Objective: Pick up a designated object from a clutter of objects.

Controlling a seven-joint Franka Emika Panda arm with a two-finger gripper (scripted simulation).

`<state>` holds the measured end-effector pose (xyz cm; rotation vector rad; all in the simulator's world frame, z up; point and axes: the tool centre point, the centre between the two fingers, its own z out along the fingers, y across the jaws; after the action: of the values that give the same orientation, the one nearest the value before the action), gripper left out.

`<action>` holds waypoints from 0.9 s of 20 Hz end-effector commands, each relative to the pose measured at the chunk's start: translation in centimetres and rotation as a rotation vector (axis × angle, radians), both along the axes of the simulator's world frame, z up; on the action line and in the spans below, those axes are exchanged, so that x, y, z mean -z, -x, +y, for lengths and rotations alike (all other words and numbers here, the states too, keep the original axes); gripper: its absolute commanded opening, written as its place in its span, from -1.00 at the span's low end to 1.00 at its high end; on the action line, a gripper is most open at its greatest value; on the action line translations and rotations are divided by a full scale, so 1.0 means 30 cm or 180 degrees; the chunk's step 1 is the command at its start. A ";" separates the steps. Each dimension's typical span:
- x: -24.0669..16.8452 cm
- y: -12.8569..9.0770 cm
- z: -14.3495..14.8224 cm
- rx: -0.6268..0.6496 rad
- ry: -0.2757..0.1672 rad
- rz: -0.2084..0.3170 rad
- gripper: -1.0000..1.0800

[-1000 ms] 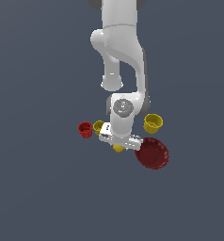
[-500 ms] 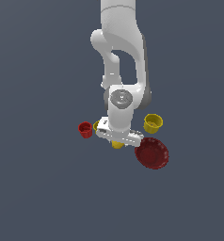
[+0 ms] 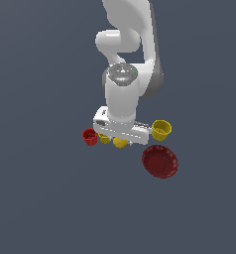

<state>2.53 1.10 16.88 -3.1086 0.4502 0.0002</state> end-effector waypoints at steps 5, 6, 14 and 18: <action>-0.239 -0.019 -0.044 0.0000 -0.0001 -0.0002 -1.00; -0.274 -0.022 -0.051 0.0000 -0.0001 -0.0002 -1.00; -0.551 -0.050 -0.103 0.0000 -0.0001 -0.0002 -1.00; -0.664 -0.065 -0.124 0.0000 -0.0001 -0.0002 -1.00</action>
<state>4.34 -2.40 35.50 -3.1082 0.4506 -0.0015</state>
